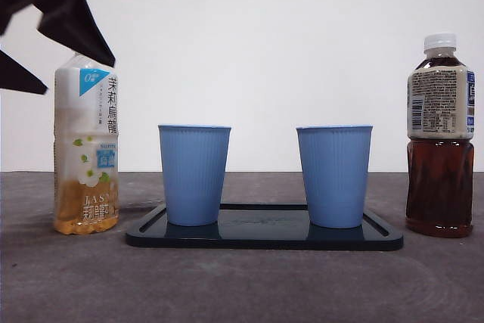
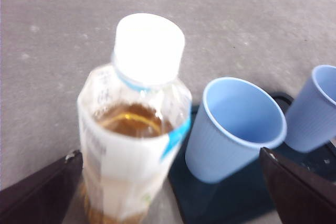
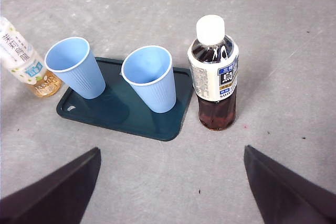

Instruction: Pour the drink into the cup

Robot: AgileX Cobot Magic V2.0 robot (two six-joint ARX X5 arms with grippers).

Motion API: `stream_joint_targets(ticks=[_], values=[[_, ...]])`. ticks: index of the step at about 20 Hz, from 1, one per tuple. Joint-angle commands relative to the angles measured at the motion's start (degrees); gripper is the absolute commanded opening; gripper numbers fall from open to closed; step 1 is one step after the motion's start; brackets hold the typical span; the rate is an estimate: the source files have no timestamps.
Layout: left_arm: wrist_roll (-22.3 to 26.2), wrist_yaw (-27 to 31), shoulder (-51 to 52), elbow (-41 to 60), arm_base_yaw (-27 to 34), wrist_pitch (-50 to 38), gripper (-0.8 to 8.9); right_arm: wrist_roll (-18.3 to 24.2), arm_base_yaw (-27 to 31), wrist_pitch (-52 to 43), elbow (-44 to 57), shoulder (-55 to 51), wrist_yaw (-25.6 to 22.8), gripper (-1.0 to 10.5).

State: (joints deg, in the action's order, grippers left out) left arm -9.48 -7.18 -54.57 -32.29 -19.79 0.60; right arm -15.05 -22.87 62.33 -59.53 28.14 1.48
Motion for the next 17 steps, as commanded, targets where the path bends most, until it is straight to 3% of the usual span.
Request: stream_joint_targets(ticks=[1,6,10,14,17], values=[[-0.15,0.92,-4.26,-0.15,-0.48,-4.02,5.93,-0.96,-0.28,-0.59,-0.96,0.13,0.04,4.3],[0.17,1.42,-11.3,-0.15,-0.48,-13.16,5.93,-1.4,-0.28,-0.59,-0.96,0.13,0.04,4.3],[0.98,1.7,-15.17,-0.15,-0.48,-15.98,5.93,-1.55,-0.28,-0.63,-0.96,0.13,0.07,4.3],[1.95,5.46,-18.1,-0.15,-0.48,-18.43,5.81,-1.95,-0.31,-0.76,-0.96,0.13,0.2,4.3],[1.95,5.46,-19.21,-0.15,-0.48,-20.2,4.02,-1.97,-0.28,-1.11,-0.96,0.13,0.22,4.3]])
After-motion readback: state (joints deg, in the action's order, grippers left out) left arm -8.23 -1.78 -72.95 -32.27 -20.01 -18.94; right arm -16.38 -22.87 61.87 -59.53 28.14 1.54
